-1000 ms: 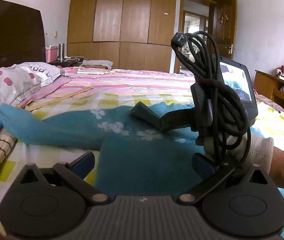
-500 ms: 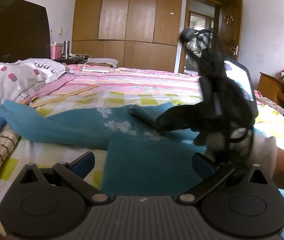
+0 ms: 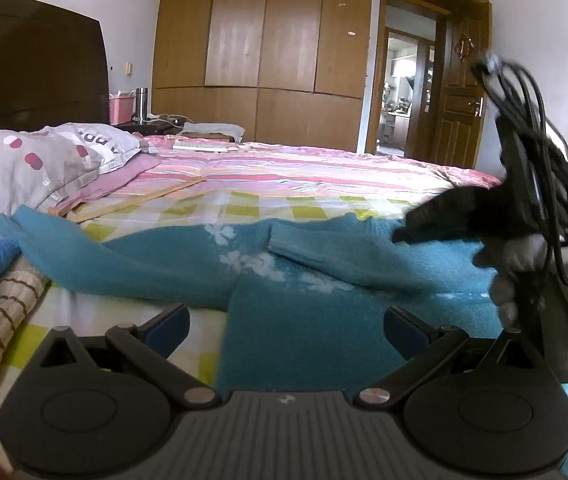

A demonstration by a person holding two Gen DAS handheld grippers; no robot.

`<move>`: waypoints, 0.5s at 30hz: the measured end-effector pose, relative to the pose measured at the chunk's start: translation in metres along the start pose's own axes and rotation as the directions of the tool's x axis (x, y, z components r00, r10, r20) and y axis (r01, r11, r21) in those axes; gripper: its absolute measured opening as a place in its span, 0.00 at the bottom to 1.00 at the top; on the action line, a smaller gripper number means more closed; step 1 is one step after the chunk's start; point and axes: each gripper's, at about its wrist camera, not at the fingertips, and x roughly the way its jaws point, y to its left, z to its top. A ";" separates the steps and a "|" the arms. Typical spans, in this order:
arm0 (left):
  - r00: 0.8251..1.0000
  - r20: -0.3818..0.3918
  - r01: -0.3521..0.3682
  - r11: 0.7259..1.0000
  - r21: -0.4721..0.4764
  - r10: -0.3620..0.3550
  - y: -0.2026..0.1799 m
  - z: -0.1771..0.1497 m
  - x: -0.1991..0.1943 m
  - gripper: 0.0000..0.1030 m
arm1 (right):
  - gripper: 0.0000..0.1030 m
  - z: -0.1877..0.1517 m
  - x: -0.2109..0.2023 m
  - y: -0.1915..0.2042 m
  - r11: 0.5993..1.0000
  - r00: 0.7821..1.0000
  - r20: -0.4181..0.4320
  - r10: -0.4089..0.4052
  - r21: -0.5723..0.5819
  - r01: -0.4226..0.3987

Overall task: Fold small clothes
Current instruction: 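Grasp the other sleeve cuff with the left gripper near the pillow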

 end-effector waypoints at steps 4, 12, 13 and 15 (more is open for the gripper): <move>1.000 0.013 -0.023 1.000 -0.009 0.023 0.006 0.003 0.000 1.00 | 0.17 -0.016 0.016 -0.008 0.998 0.995 -0.093 -0.044 -0.046 0.040; 0.988 0.046 -0.146 0.986 -0.075 0.149 0.044 0.016 0.005 1.00 | 0.17 -0.024 0.005 0.012 0.996 0.997 -0.073 -0.014 -0.093 0.007; 0.985 0.047 -0.162 0.983 -0.089 0.167 0.051 0.017 0.006 1.00 | 0.17 -0.022 0.004 0.016 0.995 0.998 -0.069 -0.002 -0.098 -0.005; 0.977 0.048 -0.202 0.973 -0.114 0.209 0.064 0.021 0.010 1.00 | 0.17 -0.017 0.002 0.027 0.993 0.997 -0.068 0.031 -0.108 -0.038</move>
